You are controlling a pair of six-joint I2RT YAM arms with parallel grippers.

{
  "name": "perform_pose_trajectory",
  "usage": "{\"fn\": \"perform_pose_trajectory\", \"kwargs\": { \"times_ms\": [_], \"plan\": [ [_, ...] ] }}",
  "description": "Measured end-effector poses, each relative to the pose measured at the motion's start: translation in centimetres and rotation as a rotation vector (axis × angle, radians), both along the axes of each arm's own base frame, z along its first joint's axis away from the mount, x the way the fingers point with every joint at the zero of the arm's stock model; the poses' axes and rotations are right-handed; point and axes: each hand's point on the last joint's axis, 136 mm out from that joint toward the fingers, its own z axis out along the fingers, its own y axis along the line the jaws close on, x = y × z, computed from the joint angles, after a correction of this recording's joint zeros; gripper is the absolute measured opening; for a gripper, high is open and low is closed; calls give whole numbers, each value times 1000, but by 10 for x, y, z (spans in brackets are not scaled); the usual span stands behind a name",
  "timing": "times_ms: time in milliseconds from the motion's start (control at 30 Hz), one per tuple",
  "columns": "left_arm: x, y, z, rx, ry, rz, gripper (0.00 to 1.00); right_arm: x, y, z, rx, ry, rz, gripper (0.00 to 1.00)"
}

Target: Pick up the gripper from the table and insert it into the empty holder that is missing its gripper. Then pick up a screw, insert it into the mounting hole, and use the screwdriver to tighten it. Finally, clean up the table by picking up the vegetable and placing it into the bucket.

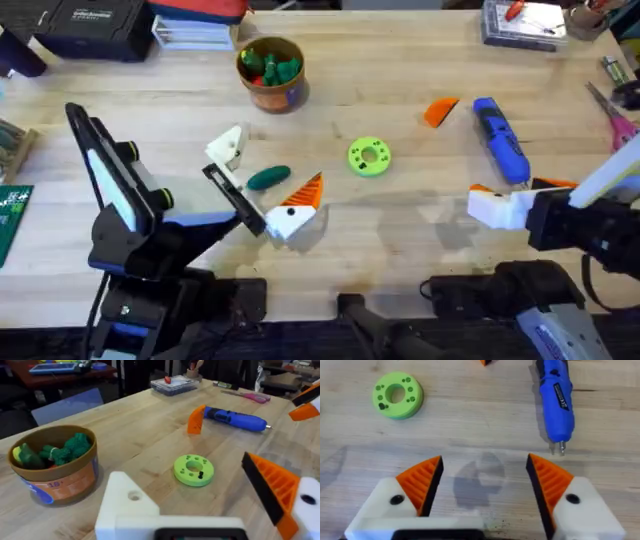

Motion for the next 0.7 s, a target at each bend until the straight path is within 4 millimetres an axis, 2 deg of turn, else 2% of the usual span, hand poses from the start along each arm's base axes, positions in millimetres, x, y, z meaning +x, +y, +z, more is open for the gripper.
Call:
{"fn": "perform_pose_trajectory", "kwargs": {
  "times_ms": [167,267,467,600,633,700],
  "plan": [
    [0,0,0,0,0,0,985,2,0,2,0,-13,0,994],
    [0,0,0,0,0,0,985,16,1,14,6,-86,4,994],
    [0,0,0,0,0,0,985,24,6,24,28,-139,25,994],
    [0,0,0,0,0,0,985,48,16,57,81,-305,51,994],
    [0,0,0,0,0,0,985,66,20,93,106,-465,70,994],
    [0,0,0,0,0,0,985,68,22,97,116,-484,76,994]
  ]
}}
